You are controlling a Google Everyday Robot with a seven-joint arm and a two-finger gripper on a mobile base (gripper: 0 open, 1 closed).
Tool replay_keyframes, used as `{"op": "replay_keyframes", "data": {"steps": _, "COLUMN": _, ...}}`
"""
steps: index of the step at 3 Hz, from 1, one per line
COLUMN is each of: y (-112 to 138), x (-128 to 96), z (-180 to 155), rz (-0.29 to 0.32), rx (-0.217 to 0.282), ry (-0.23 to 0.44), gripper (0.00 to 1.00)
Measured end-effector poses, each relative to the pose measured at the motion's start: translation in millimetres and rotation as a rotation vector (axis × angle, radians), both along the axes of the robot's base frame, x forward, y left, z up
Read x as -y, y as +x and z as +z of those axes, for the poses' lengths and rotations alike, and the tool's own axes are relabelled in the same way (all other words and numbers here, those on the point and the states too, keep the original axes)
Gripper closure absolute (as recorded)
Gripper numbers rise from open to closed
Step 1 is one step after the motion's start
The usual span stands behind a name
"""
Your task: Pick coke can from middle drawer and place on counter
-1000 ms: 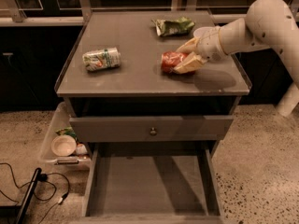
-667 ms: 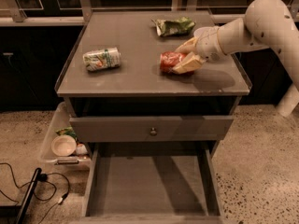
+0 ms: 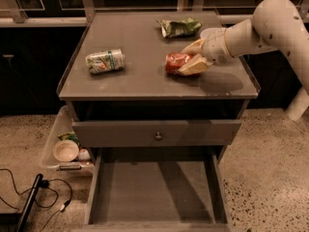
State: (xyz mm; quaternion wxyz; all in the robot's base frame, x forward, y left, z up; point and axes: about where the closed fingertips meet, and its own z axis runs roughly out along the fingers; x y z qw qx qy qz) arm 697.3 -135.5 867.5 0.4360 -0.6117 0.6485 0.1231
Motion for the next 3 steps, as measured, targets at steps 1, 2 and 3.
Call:
{"op": "replay_keyframes", "data": {"steps": 1, "y": 0.0, "x": 0.0, "z": 0.0, "rz": 0.000, "rx": 0.000, "ry": 0.000, "gripper": 0.12}}
{"op": "replay_keyframes", "data": {"steps": 2, "y": 0.0, "x": -0.1, "z": -0.1, "rz": 0.000, "rx": 0.000, "ry": 0.000, "gripper": 0.00}}
{"op": "replay_keyframes", "data": {"steps": 3, "y": 0.0, "x": -0.1, "z": -0.1, "rz": 0.000, "rx": 0.000, "ry": 0.000, "gripper": 0.00}}
